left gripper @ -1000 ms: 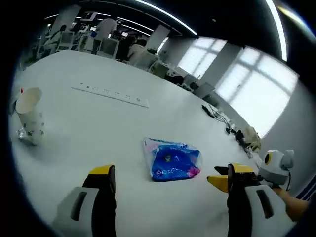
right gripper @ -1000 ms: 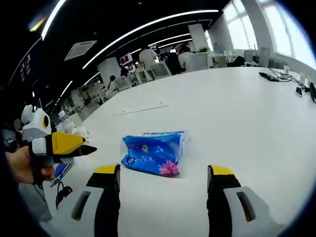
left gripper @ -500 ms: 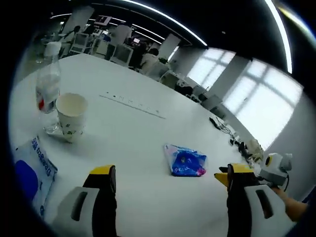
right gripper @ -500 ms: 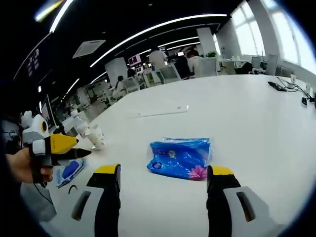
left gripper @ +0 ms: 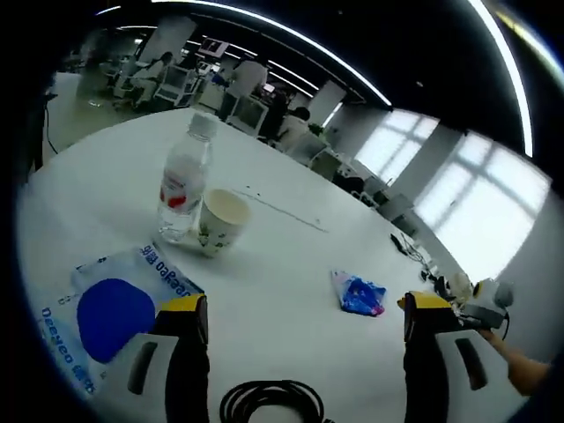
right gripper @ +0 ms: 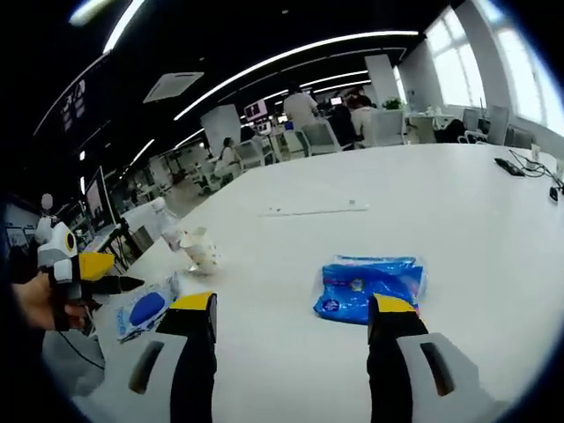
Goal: Arrange the tabletop items into an orderly group along one side of the table until the central work area is clear of visible clutter.
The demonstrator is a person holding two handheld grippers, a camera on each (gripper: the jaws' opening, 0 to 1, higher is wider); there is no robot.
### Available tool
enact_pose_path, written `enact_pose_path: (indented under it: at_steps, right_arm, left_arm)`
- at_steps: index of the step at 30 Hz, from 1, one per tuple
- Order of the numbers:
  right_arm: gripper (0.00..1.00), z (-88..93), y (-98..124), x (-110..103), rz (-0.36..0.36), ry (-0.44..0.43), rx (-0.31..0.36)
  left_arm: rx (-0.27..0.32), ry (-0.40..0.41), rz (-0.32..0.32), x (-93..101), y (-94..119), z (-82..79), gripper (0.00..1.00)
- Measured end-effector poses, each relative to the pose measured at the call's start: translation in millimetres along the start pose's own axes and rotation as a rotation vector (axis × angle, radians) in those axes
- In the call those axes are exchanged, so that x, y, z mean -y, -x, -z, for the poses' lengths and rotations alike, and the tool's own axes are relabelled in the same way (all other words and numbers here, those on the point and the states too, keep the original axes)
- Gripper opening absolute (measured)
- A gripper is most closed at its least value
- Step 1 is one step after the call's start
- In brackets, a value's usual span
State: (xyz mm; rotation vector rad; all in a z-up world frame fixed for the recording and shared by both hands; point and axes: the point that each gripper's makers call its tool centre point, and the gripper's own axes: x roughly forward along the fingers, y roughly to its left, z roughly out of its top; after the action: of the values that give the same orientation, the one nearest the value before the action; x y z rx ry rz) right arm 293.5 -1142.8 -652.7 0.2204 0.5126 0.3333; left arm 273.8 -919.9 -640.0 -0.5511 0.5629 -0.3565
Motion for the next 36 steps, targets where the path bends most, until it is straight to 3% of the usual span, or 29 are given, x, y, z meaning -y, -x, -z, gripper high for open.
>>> enact_pose_path:
  at_steps: [9,18,28,36]
  right_arm:
    - [0.66,-7.2,-7,-30,-0.025,0.01,0.005]
    - [0.65,-8.7,-20,-56,-0.052,0.035,-0.009]
    - [0.64,-1.7,-42,-91,-0.134,0.074,-0.049]
    - [0.6,4.5,-73,-128,-0.259,0.115,-0.106]
  left_arm:
    - [0.055,0.059,-0.06,-41.5,42,-17.0,0.88]
    - [0.075,0.081,-0.086,-64.2,56,-22.8,0.87]
    - [0.087,0.114,-0.146,-88.7,72,-14.5,0.85]
    - [0.093,0.14,-0.23,-104.2,83,-3.5,0.84]
